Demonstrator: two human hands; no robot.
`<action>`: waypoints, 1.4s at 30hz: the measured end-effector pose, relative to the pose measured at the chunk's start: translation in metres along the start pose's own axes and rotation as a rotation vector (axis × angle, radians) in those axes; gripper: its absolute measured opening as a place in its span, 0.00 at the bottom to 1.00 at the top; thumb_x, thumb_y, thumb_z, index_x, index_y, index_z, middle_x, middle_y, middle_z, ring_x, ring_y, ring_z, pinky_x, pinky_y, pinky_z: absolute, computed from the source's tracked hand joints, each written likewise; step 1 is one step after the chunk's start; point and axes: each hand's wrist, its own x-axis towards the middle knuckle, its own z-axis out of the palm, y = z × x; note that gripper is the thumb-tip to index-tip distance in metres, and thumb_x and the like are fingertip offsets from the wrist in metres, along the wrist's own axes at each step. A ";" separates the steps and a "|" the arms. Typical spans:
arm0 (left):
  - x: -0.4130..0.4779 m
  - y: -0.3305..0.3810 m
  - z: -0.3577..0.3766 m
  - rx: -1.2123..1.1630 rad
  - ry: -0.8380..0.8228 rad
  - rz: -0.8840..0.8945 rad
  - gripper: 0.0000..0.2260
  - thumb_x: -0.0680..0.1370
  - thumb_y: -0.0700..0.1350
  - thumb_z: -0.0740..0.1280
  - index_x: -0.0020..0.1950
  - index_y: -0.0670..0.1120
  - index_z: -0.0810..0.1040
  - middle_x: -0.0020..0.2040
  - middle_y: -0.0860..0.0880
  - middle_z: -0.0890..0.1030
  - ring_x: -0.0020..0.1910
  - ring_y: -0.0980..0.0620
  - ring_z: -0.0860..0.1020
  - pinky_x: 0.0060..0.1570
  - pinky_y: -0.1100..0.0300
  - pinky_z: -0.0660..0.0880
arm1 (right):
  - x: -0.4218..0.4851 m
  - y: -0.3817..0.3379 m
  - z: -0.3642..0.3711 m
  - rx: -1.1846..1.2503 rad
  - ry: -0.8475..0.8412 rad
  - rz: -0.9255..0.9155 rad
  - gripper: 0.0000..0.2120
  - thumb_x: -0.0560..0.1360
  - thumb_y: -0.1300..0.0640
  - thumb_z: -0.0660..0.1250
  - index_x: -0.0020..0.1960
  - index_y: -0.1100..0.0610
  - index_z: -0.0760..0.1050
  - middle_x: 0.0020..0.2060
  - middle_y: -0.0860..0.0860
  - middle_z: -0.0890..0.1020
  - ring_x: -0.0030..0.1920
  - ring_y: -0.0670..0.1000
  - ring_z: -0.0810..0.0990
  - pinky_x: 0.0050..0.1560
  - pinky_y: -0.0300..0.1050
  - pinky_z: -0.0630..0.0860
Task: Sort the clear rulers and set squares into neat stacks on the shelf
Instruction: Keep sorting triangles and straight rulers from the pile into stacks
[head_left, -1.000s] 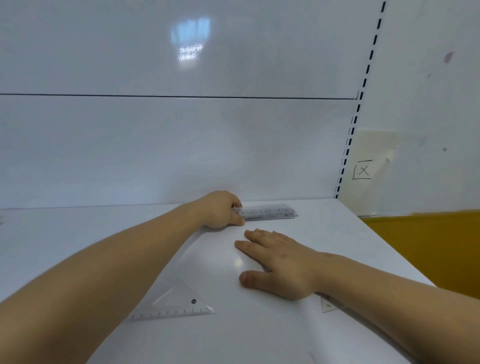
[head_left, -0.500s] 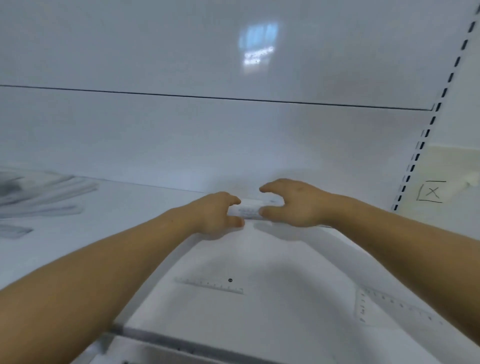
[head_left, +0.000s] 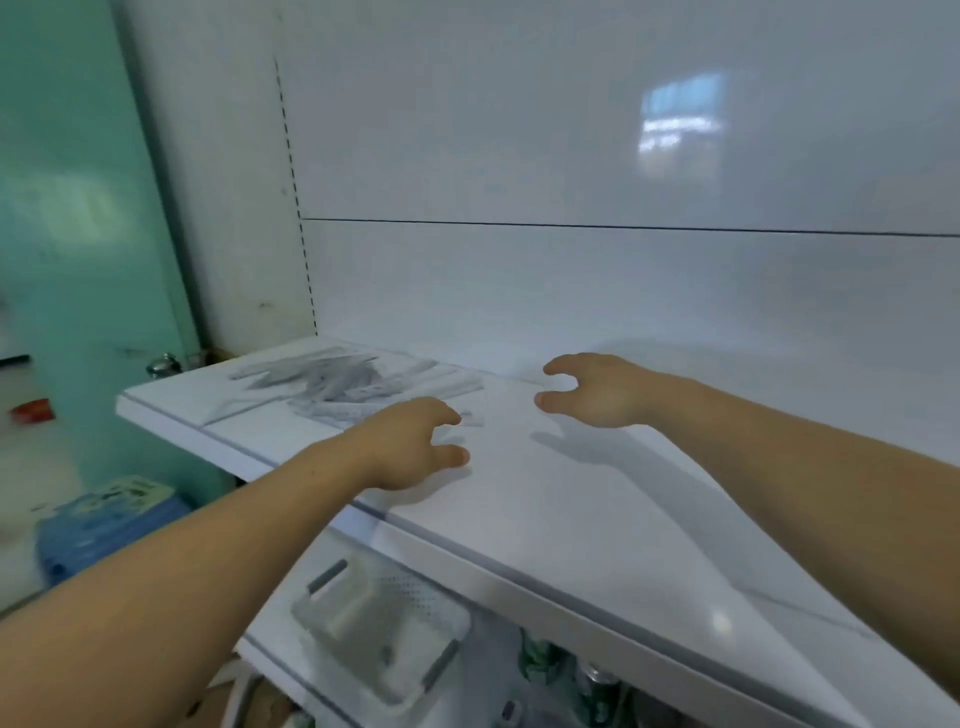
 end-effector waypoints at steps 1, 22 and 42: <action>-0.006 -0.024 -0.008 0.001 0.008 -0.025 0.26 0.77 0.59 0.63 0.73 0.53 0.63 0.76 0.54 0.60 0.72 0.52 0.63 0.68 0.57 0.59 | 0.012 -0.019 0.008 0.002 -0.003 -0.016 0.31 0.75 0.36 0.59 0.75 0.47 0.59 0.75 0.48 0.60 0.73 0.52 0.60 0.69 0.47 0.59; 0.061 -0.280 -0.068 0.013 0.121 -0.239 0.25 0.78 0.59 0.61 0.73 0.51 0.65 0.74 0.51 0.63 0.71 0.49 0.65 0.69 0.55 0.61 | 0.238 -0.202 0.093 -0.061 -0.106 -0.132 0.33 0.78 0.38 0.55 0.76 0.54 0.55 0.76 0.53 0.58 0.73 0.55 0.60 0.68 0.47 0.60; 0.170 -0.337 -0.072 -0.005 0.006 0.042 0.31 0.71 0.61 0.69 0.71 0.53 0.67 0.67 0.49 0.65 0.65 0.48 0.66 0.59 0.57 0.65 | 0.301 -0.225 0.103 0.164 -0.115 0.142 0.31 0.70 0.48 0.70 0.71 0.46 0.65 0.68 0.51 0.70 0.64 0.53 0.71 0.61 0.47 0.71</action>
